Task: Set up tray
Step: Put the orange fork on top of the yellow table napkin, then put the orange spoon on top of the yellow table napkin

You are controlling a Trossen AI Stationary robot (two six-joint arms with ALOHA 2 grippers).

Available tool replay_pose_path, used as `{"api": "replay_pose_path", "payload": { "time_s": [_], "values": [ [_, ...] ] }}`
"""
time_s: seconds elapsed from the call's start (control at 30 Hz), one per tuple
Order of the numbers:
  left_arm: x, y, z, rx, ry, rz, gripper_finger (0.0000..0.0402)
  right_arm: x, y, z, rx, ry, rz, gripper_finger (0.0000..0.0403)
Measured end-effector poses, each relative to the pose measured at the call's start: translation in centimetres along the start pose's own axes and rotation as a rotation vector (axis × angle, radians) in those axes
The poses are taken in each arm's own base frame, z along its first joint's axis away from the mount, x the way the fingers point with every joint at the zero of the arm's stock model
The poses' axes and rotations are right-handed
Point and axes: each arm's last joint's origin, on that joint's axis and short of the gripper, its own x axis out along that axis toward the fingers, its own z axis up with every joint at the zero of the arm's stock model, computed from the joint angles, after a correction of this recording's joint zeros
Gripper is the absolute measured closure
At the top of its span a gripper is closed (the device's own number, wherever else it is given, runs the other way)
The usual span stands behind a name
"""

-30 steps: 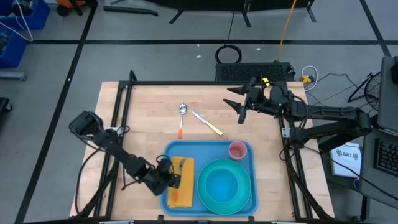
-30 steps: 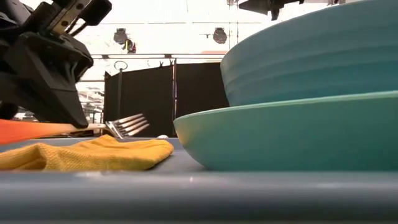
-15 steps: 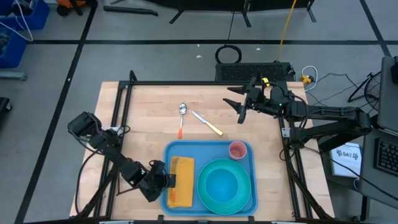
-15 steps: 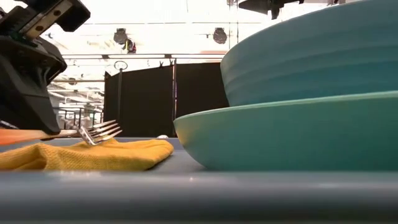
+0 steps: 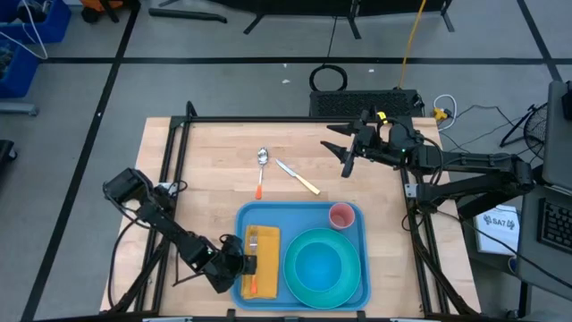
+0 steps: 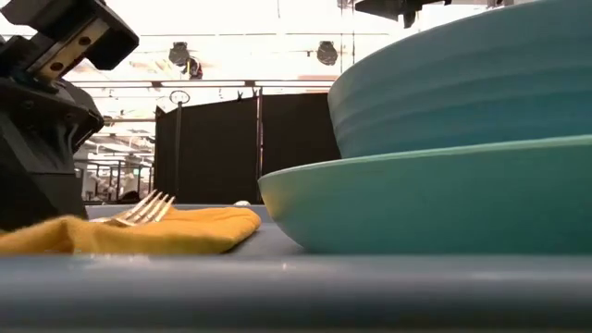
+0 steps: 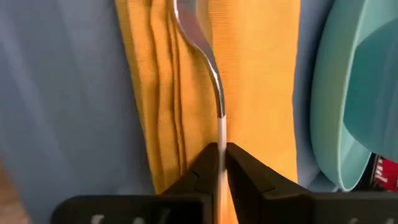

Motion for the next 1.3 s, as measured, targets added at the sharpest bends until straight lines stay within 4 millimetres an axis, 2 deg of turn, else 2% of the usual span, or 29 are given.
{"api": "replay_pose_path", "payload": {
  "time_s": [0.27, 0.4, 0.53, 0.97, 1.2, 1.3],
  "values": [
    [-0.1, -0.2, 0.0, 0.024, 0.065, 0.025, 0.0315, 0.0, 0.0, 0.0, -0.004, -0.004, 0.000, 0.0190],
    [-1.3, -0.7, 0.1, 0.092, 0.110, 0.031, 0.0292, 0.0, 0.0, 0.0, -0.007, -0.004, 0.000, 0.0190],
    [-2.5, -1.0, 0.8, 0.124, 0.055, 0.040, 0.0275, 0.0, 0.0, 0.0, -0.007, -0.004, 0.000, 0.0190],
    [-2.7, -1.3, 3.0, 0.204, 0.010, 0.130, 0.0272, 0.0, 0.0, 0.0, -0.013, -0.004, 0.004, 0.0190],
    [-4.2, -2.9, 4.4, 0.258, -0.039, 0.053, 0.0272, 0.0, 0.0, 0.0, -0.025, -0.004, 0.004, 0.0190],
    [-5.0, -3.2, 5.4, 0.282, -0.061, 0.070, 0.0272, 0.0, 0.0, 0.0, -0.029, -0.004, 0.004, 0.0190]
  ]
}}
